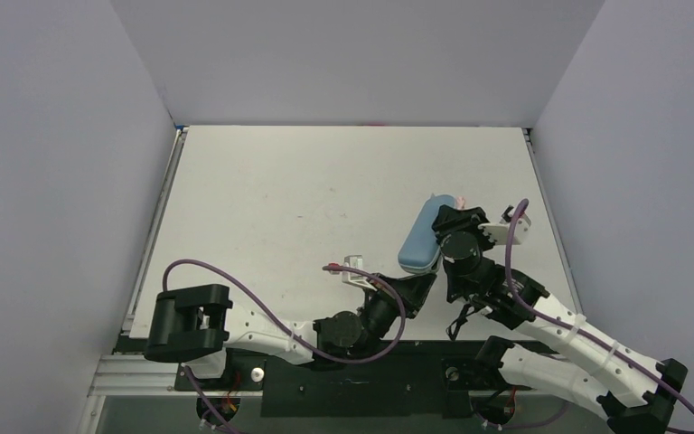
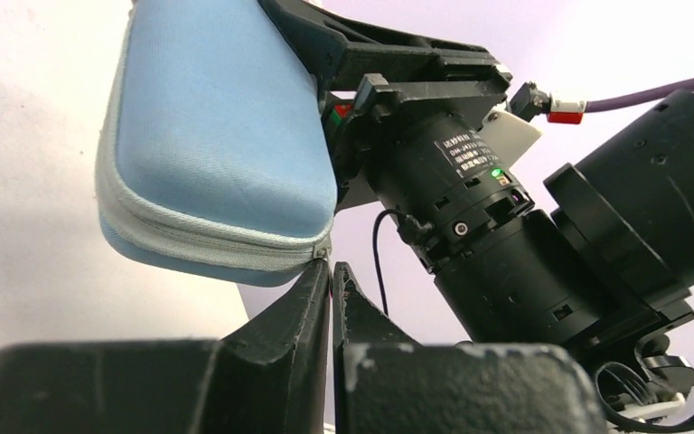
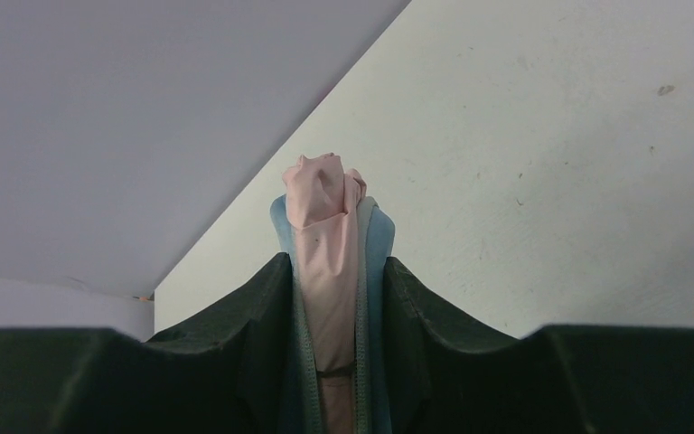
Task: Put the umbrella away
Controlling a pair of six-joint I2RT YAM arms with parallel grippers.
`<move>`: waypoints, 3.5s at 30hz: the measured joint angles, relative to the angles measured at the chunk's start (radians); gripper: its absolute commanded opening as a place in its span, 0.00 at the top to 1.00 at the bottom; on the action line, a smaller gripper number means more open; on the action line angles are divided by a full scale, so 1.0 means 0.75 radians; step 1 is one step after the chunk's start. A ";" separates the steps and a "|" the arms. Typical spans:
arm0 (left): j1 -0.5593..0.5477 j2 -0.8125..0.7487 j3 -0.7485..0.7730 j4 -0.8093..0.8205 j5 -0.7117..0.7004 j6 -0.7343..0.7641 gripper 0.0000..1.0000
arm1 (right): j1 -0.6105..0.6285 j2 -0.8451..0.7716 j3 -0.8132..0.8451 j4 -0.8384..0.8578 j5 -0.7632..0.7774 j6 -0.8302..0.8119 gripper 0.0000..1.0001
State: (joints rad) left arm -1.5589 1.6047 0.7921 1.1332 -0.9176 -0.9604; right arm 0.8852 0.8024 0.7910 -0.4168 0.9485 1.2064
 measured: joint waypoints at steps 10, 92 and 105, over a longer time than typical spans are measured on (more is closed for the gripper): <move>-0.019 0.196 0.218 0.040 -0.114 0.053 1.00 | 0.003 0.097 0.073 -0.066 0.082 -0.016 1.00; 0.783 -0.521 -0.180 -0.185 1.550 -0.108 0.72 | -0.309 0.014 -0.298 1.477 -1.672 -0.066 1.00; 0.843 -0.639 -0.197 -0.404 1.625 -0.026 0.98 | -0.328 -0.001 -0.186 1.250 -1.705 -0.185 0.13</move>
State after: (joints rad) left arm -0.9264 1.1252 0.6441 0.8303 0.3008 -0.9802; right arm 0.6392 0.8017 0.6518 0.5205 -0.3302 1.0676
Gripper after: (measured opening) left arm 0.401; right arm 0.840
